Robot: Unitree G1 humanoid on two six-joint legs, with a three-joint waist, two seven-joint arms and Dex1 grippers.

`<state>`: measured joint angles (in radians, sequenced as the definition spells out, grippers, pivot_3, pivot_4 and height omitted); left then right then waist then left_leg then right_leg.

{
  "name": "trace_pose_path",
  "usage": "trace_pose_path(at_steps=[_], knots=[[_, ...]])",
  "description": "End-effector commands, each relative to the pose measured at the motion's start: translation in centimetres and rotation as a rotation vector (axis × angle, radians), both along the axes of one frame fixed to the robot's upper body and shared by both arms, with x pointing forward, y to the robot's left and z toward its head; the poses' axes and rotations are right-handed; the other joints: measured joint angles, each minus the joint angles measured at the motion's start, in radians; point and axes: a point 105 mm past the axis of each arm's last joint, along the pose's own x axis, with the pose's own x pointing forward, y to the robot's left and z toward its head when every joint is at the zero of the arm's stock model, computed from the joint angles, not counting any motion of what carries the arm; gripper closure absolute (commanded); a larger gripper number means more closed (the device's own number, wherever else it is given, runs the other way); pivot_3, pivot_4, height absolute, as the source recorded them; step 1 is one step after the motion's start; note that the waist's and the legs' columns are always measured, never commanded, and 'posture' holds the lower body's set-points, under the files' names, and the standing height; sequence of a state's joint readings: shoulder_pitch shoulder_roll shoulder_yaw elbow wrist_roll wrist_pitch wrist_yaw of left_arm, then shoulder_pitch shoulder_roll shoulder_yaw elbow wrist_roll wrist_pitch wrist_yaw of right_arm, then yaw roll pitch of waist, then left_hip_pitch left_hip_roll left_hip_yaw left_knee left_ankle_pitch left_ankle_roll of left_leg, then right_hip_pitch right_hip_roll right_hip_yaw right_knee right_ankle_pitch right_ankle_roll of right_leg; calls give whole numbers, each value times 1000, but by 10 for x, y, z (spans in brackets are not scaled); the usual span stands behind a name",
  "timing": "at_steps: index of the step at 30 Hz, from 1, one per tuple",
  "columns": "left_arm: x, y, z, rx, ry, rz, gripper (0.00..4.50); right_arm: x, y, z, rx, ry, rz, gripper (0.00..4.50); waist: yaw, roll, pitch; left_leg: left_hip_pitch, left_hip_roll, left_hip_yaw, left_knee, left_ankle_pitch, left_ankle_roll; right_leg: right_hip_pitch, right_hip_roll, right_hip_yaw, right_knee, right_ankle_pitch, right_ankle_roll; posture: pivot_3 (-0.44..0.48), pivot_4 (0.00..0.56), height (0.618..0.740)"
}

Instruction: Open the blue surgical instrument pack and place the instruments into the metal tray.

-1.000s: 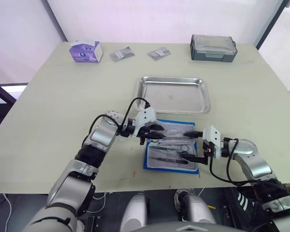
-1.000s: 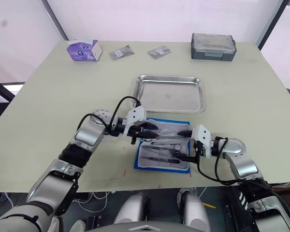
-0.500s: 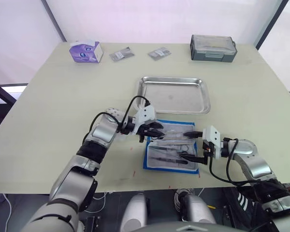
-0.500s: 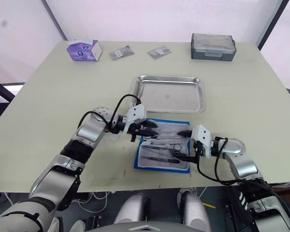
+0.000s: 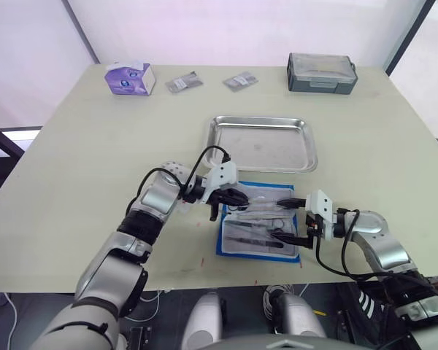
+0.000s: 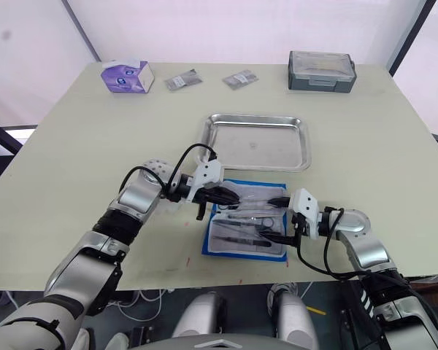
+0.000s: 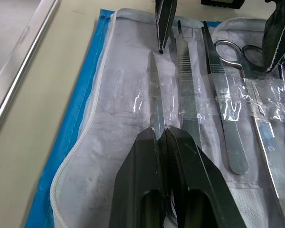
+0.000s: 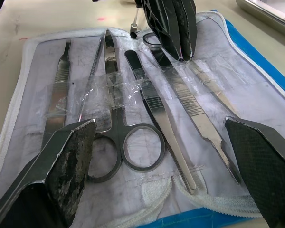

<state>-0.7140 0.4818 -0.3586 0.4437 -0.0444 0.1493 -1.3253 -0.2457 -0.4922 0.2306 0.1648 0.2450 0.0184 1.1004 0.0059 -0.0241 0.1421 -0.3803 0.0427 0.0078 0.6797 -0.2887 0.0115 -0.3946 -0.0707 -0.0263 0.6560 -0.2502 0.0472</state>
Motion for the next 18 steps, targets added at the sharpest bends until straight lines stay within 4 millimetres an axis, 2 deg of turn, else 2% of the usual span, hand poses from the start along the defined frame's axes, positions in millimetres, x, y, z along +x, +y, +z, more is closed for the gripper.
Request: trace_pose_path(at_steps=[1,10,18], knots=[[-4,9,-16,72,51,14,4473,-14,-12,-46,-115,167,-52,0,0,0,0,0,0,0,0,0,0,0,0,0,0,0,0,0,150,727],[7,2,2,91,0,25,4473,-15,-11,-47,-114,170,-46,0,0,0,0,0,0,0,0,0,0,0,0,0,0,0,0,0,150,727],[9,-14,24,101,-20,1,4473,-15,-9,-47,-111,170,-45,0,0,0,0,0,0,0,0,0,0,0,0,0,0,0,0,0,150,727]])
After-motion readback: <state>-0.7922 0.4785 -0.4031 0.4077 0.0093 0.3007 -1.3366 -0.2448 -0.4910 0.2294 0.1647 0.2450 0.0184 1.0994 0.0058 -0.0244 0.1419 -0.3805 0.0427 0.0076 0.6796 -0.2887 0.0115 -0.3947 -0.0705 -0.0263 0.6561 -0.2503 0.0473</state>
